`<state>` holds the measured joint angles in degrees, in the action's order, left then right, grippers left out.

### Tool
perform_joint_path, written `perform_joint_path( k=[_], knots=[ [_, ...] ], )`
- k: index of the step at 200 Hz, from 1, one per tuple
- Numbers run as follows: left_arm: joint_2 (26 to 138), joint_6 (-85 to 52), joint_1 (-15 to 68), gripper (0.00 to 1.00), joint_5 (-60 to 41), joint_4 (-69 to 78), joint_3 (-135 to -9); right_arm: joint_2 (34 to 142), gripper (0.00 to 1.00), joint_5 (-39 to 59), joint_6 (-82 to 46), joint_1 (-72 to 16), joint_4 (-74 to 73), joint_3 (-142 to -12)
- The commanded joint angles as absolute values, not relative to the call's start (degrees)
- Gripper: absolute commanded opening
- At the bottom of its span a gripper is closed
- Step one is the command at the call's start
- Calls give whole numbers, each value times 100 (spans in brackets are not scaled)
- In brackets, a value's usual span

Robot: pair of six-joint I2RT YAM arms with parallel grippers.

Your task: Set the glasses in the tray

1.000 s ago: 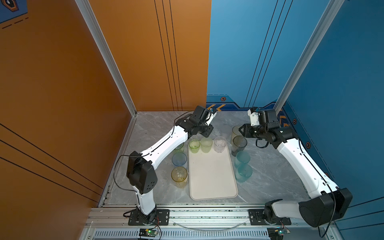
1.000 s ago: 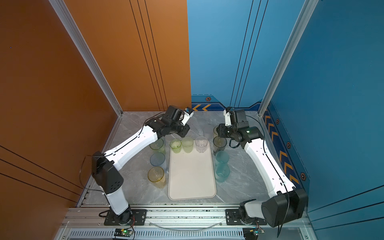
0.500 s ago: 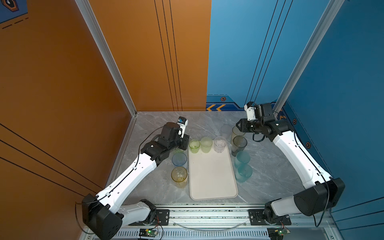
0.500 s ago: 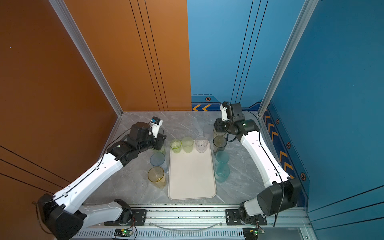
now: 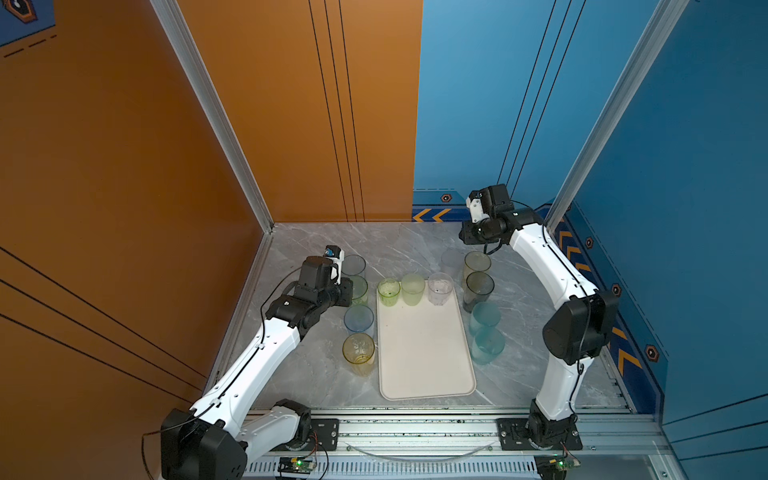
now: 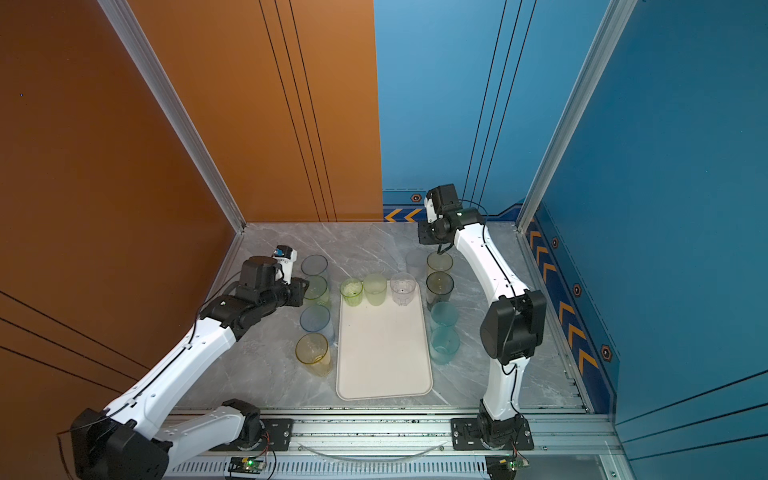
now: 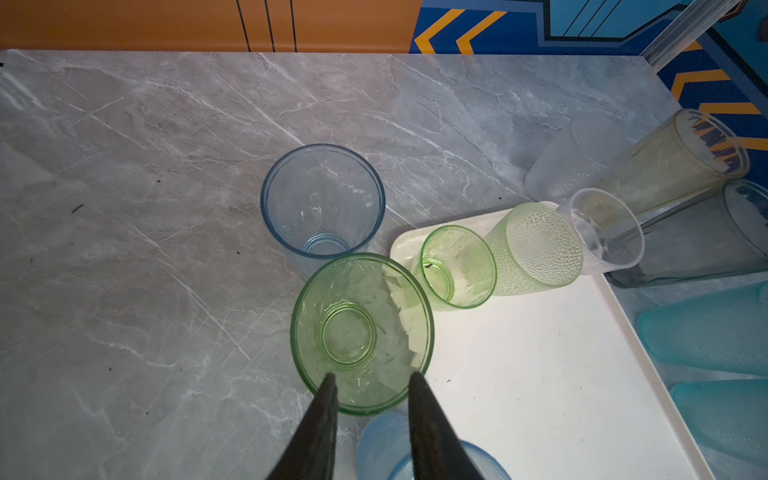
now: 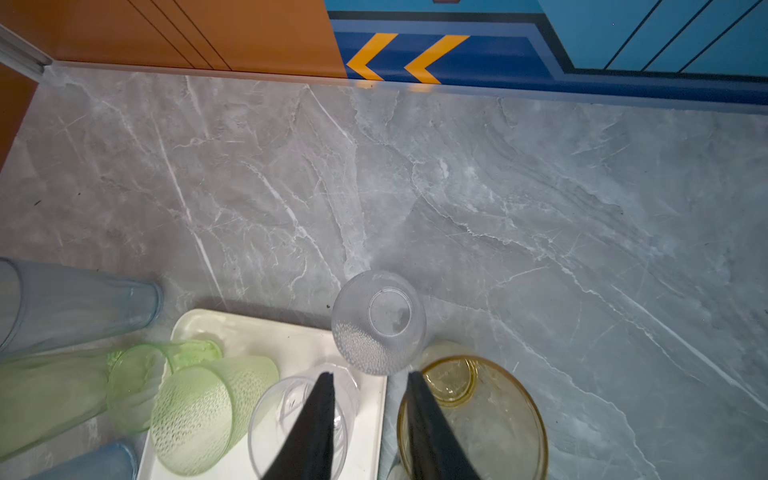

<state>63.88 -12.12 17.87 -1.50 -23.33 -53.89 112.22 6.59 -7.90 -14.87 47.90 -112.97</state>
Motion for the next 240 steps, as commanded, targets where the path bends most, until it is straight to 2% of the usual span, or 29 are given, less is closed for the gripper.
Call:
perform_joint_path(
  k=[1,28,76,240],
  knots=[
    [6463,-1261,1723,31,-367,-2150,-5388,11640,26,626,-508,-1365,5295,-11851],
    [6560,-1239,1672,31,-430,-2118,-5445,12237,24,894,-407,-1235,5547,-12384],
    [6738,-1239,1617,31,-539,-2040,-5523,12637,23,1158,-176,-1113,5962,-12780],
    [7118,-1250,1635,30,-721,-1898,-5691,13524,23,869,141,-1239,6485,-13506]
  ],
)
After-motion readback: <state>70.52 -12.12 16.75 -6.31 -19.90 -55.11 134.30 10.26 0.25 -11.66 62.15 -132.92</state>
